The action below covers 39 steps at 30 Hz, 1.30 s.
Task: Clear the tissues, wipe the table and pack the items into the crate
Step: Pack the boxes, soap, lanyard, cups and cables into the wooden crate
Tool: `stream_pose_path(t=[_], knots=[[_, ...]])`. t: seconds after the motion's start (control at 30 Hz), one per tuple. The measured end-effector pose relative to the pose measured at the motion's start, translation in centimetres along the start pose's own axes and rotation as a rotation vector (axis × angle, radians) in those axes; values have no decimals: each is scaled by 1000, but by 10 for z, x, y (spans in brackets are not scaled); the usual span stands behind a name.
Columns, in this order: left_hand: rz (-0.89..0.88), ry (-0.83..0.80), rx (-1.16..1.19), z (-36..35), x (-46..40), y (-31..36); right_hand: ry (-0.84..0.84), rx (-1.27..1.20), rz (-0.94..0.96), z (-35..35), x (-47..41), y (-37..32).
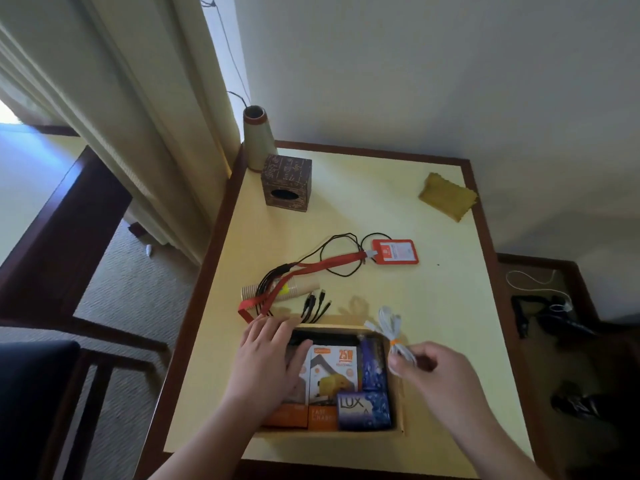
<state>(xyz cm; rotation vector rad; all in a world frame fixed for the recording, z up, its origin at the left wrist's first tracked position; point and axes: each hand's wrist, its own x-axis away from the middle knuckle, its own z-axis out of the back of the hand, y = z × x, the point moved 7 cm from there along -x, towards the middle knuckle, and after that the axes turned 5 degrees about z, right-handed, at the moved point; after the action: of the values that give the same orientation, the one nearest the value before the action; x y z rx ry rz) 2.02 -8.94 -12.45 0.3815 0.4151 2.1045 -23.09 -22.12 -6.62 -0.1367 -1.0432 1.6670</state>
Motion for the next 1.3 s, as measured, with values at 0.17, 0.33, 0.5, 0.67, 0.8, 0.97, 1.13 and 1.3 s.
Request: stream_pose_path(t=[0.17,0.33,0.5,0.67,0.8,0.97,1.13,1.3], knots=[[8,-22,-4,-2,-1,-1,47,81,-94,-29,27,16],[13,-21,2,-2,0,-2,74,387,-10,-47,30,9],[16,-26,0,-1,0,-1,58,590,49,-49,32,1],[7,-17,6,-1,1,-1,27,644,54,-48,24,4],[-5,-1,5,-2,1,-2,79,557,70,-37,14,-5],[-18,18,2,-2,2,-1,213,378,190,-13,-24,-27],[-22,44,12,0,1,-2,153,330,203,2,-112,-30],[-10,31,22,-6,-1,-7,-87,613,238,-17,-188,-25]])
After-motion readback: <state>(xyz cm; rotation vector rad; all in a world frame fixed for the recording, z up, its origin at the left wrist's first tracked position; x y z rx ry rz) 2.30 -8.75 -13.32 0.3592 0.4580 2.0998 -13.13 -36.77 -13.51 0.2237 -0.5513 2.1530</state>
